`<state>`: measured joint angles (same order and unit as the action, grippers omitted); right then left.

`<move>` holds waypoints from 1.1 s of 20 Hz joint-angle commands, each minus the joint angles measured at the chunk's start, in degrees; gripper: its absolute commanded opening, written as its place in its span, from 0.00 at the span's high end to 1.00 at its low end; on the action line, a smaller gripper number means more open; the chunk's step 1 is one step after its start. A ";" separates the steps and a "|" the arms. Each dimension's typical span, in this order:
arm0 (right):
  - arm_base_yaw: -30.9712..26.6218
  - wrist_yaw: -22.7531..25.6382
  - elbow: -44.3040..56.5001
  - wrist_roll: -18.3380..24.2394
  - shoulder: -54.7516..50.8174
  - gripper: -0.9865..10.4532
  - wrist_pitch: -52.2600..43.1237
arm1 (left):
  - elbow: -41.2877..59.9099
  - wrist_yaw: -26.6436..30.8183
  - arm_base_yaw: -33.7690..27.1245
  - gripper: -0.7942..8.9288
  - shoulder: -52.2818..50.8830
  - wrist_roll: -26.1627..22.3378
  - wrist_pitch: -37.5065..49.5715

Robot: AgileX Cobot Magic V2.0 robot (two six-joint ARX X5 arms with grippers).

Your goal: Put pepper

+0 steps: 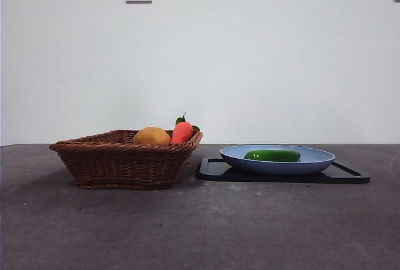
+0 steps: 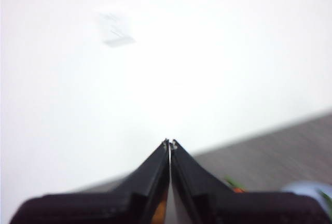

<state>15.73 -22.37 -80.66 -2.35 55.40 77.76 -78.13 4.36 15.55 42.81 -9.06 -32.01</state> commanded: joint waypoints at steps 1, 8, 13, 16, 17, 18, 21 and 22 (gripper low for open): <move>0.15 0.00 -0.94 -0.33 0.46 0.90 0.76 | 9.03 0.07 -4.94 0.91 -5.66 -1.68 9.46; 0.15 0.02 -0.94 -0.33 0.46 0.90 0.76 | 44.63 -0.15 -11.85 0.91 -23.19 0.94 35.58; 0.15 0.02 -0.94 -0.33 0.46 0.90 0.76 | 61.33 -0.11 -12.31 0.91 -31.47 6.51 37.88; 0.15 0.02 -0.94 -0.33 0.46 0.90 0.76 | 68.04 -0.11 -12.33 0.91 -35.76 8.87 37.88; 0.15 0.02 -0.94 -0.33 0.46 0.90 0.76 | 69.70 -0.11 -12.33 0.91 -36.89 9.14 37.86; 0.15 0.00 -0.94 -0.33 0.46 0.90 0.76 | 71.38 -0.09 -12.33 0.91 -38.07 9.14 37.88; 0.15 0.02 -0.94 -0.33 0.46 0.90 0.76 | 75.03 -0.09 -12.33 0.91 -40.98 9.49 37.40; 0.15 0.02 -0.94 -0.33 0.46 0.90 0.76 | 76.04 -0.09 -12.33 0.91 -41.75 9.53 37.35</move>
<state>15.73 -22.37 -80.66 -2.35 55.40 77.76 -2.04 4.34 3.38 1.30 -0.14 4.73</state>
